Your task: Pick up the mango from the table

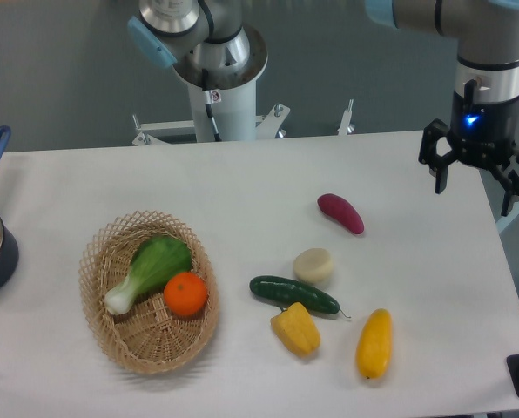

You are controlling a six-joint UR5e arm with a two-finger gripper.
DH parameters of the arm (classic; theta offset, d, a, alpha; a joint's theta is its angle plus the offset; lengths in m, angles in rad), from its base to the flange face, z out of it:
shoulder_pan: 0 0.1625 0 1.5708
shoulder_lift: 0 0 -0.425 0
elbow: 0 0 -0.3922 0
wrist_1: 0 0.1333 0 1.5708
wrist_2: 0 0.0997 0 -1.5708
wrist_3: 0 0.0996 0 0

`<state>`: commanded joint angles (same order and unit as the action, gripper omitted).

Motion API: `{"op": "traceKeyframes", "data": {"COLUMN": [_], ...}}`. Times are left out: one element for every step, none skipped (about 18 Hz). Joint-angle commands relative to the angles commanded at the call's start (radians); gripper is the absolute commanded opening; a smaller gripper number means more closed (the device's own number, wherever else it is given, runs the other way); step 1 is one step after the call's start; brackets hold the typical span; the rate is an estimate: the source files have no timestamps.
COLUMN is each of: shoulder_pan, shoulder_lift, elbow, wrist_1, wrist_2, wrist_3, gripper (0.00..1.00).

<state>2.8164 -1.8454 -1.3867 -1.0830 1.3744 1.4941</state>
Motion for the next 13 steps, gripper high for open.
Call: {"op": "traceKeyframes", "data": {"shoulder_pan": [0.0,-0.002,-0.002,-0.003,-0.005,-0.006,-0.008,-0.008,-0.009,-0.009,-0.011,-0.011,-0.011], "shoulder_lift": [0.0,0.0,0.0,0.0,0.0,0.0,0.002,0.006,0.011,0.009,0.009,0.009,0.009], "elbow": [-0.003,-0.005,-0.005,-0.006,-0.012,-0.023,-0.034,-0.044,-0.055,-0.06,-0.064,-0.069,-0.075], "wrist_1": [0.002,0.002,0.002,0.003,0.009,0.018,0.032,0.046,0.058,0.073,0.084,0.087,0.09], "wrist_2": [0.002,0.0,0.0,0.002,0.003,0.003,0.003,0.003,0.002,0.002,0.002,0.002,0.002], "wrist_3": [0.0,0.002,0.003,0.002,0.002,-0.002,-0.006,-0.009,-0.009,-0.011,-0.011,-0.012,-0.011], "gripper": [1.0,1.0,1.0,1.0,1.0,1.0,1.0,1.0,1.0,1.0,1.0,1.0,1.0]}}
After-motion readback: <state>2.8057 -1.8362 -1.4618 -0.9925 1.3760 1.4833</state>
